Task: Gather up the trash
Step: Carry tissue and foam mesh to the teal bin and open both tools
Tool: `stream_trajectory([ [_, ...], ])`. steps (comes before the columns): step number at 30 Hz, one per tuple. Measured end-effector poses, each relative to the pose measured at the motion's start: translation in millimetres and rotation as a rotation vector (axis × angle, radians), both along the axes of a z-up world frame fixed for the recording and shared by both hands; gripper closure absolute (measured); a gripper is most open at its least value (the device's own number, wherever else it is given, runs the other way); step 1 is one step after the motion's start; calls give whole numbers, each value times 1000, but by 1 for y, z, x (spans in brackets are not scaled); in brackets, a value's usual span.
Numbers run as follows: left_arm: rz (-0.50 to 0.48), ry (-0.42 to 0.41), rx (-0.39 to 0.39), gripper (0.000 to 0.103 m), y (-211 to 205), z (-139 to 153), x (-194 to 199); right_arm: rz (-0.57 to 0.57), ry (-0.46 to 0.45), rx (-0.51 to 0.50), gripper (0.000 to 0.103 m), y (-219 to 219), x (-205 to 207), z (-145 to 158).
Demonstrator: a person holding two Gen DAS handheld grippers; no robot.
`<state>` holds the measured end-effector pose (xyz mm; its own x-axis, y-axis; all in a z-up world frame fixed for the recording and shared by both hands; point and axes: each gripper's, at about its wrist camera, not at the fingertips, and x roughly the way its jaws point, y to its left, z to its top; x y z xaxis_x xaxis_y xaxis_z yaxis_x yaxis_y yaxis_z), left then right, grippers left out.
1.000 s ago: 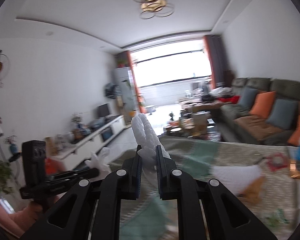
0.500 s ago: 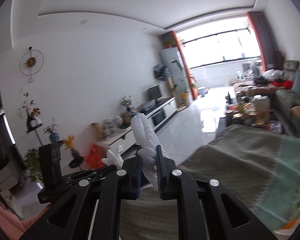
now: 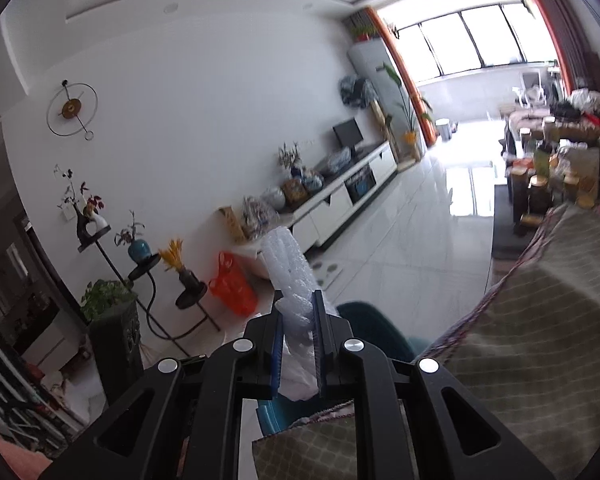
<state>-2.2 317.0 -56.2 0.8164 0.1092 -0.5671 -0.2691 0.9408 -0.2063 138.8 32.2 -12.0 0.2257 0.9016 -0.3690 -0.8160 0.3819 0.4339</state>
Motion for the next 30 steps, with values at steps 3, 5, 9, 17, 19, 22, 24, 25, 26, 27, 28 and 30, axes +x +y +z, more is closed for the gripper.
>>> stream_trajectory([
  [3, 5, 27, 5, 89, -2, -10, 5, 12, 40, -46, 90, 19, 8, -12],
  [5, 9, 52, 8, 89, -1, -17, 9, 23, 38, -87, 89, 34, 9, -19],
  [9, 10, 93, -1, 87, 3, -27, 18, 10, 76, -174, 85, 49, 20, -35],
  [17, 20, 141, -43, 71, 11, -46, 27, -24, 166, -262, 69, 55, 35, -60],
  [19, 27, 139, -53, 70, 12, -47, 27, -27, 171, -254, 63, 53, 36, -60],
  [22, 48, 115, -57, 68, 13, -42, 22, -39, 164, -248, 57, 47, 36, -58],
  [24, 56, 96, -59, 67, 11, -37, 18, -44, 160, -239, 57, 42, 36, -56],
  [25, 58, 85, -58, 66, 10, -33, 15, -47, 158, -232, 57, 38, 36, -55],
  [26, 59, 75, -52, 65, 5, -28, 13, -49, 154, -220, 57, 33, 35, -53],
  [27, 51, 56, -45, 64, 1, -22, 9, -53, 142, -208, 57, 27, 33, -49],
  [28, 45, 46, -41, 60, -5, -18, 7, -57, 131, -200, 57, 22, 30, -46],
  [30, 22, 10, -28, 54, -16, -7, 2, -60, 100, -176, 57, 8, 23, -35],
])
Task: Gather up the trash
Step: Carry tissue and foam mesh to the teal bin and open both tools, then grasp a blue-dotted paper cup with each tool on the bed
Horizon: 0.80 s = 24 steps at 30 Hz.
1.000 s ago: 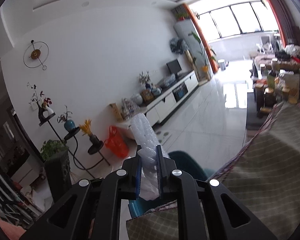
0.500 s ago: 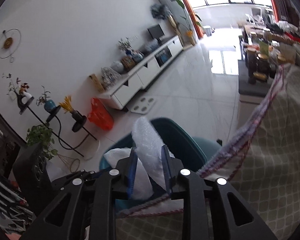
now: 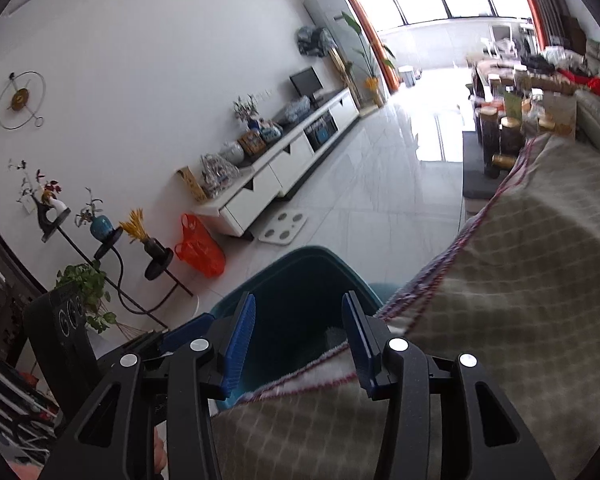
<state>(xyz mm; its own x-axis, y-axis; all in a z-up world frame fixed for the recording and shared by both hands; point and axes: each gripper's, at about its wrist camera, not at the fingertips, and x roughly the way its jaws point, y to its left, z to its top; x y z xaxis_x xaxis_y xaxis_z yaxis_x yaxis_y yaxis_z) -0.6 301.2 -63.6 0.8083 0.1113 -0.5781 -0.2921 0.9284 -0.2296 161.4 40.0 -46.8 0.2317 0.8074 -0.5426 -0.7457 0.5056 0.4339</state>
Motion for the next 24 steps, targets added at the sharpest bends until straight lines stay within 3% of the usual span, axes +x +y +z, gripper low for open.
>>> stream_trajectory([
  [5, -116, -100, 13, 42, -40, 25, -8, -38, -88, 43, 49, -40, -15, 26],
  [11, -343, -160, -15, 39, -108, 38, -5, -150, -187, 57, 46, -108, -33, 45],
  [18, -577, -139, -46, 39, -193, 28, 11, -310, -261, 37, 46, -184, -53, 51],
  [24, -705, -105, -62, 39, -241, 20, 22, -479, -311, -20, 44, -249, -71, 44],
])
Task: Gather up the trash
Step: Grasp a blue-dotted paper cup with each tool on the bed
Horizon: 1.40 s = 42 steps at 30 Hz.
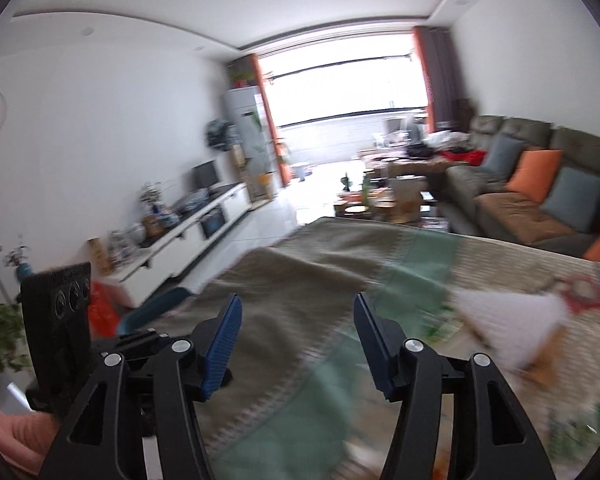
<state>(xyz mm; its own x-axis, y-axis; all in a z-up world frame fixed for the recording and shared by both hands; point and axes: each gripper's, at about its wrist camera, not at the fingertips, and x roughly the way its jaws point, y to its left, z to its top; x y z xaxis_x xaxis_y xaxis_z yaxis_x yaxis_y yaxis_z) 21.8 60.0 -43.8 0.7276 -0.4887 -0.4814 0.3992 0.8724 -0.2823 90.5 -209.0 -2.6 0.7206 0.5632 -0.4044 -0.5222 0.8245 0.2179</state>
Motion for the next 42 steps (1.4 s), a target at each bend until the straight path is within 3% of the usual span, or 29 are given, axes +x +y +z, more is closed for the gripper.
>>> stream_trajectory([
  [6, -111, 42, 1, 39, -40, -8, 13, -142, 46, -5, 44, -54, -3, -23],
  [13, -208, 115, 5, 39, -73, -20, 37, -168, 123, 42, 45, -80, 0, -49],
  [18, -243, 180, -16, 35, -85, -28, 56, -150, 146, 66, 55, -88, -1, -61],
  [23, -272, 224, -76, 35, -92, -33, 70, -127, 180, 68, 76, -87, 5, -72],
  [26, -307, 236, -122, 38, -91, -35, 71, -115, 190, 77, 79, -87, 4, -75],
  [28, -338, 233, -136, 46, -95, -35, 70, -101, 189, 82, 79, -88, 2, -75],
  [30, -341, 222, -125, 47, -97, -35, 66, -90, 185, 87, 79, -88, 2, -74],
  [32, -325, 209, -120, 66, -95, -36, 64, -95, 184, 96, 77, -91, 2, -72],
  [36, -323, 237, -177, 74, -84, -39, 63, -109, 191, 130, 75, -101, 2, -72],
  [41, -301, 235, -195, 78, -72, -39, 55, -178, 198, 166, 48, -119, 3, -74],
  [42, -297, 235, -197, 78, -69, -39, 53, -190, 207, 175, 47, -123, 6, -76],
])
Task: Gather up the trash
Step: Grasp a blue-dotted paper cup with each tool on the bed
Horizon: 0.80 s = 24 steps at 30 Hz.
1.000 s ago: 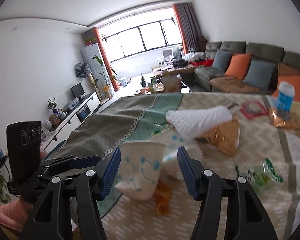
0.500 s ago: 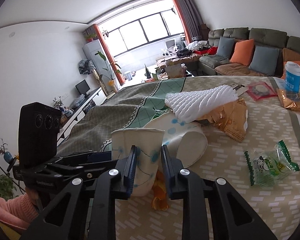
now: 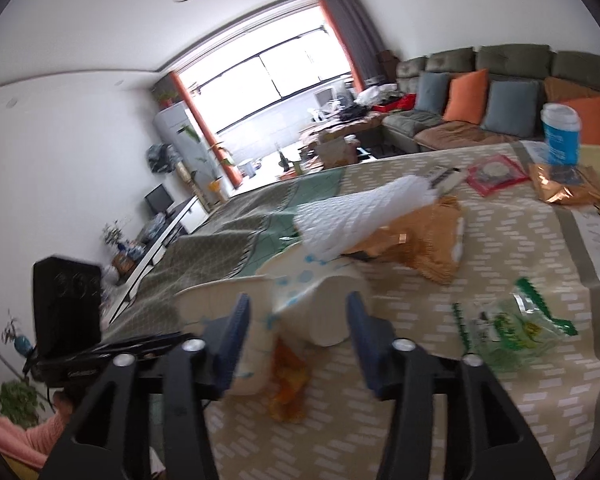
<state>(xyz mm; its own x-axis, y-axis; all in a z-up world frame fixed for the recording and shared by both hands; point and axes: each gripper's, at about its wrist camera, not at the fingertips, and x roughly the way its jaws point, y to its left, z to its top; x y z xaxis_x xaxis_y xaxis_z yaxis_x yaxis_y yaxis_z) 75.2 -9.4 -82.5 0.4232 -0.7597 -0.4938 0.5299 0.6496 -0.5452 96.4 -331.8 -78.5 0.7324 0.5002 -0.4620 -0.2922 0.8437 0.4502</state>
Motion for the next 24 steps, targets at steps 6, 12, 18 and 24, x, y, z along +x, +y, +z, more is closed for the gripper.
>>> stream_trajectory([
  [6, 44, -14, -6, 80, 24, 5, -10, -8, 84, 28, 31, -4, 24, -14],
  [12, 88, -43, 2, 80, 40, 14, -18, 28, 159, 58, 25, 0, 48, -19],
  [18, 137, -40, 5, 80, 60, 15, -24, 47, 180, 44, 46, 7, 49, -21],
  [24, 195, -42, 10, 80, 82, 17, -28, 34, 154, 67, 50, 2, 38, -17],
])
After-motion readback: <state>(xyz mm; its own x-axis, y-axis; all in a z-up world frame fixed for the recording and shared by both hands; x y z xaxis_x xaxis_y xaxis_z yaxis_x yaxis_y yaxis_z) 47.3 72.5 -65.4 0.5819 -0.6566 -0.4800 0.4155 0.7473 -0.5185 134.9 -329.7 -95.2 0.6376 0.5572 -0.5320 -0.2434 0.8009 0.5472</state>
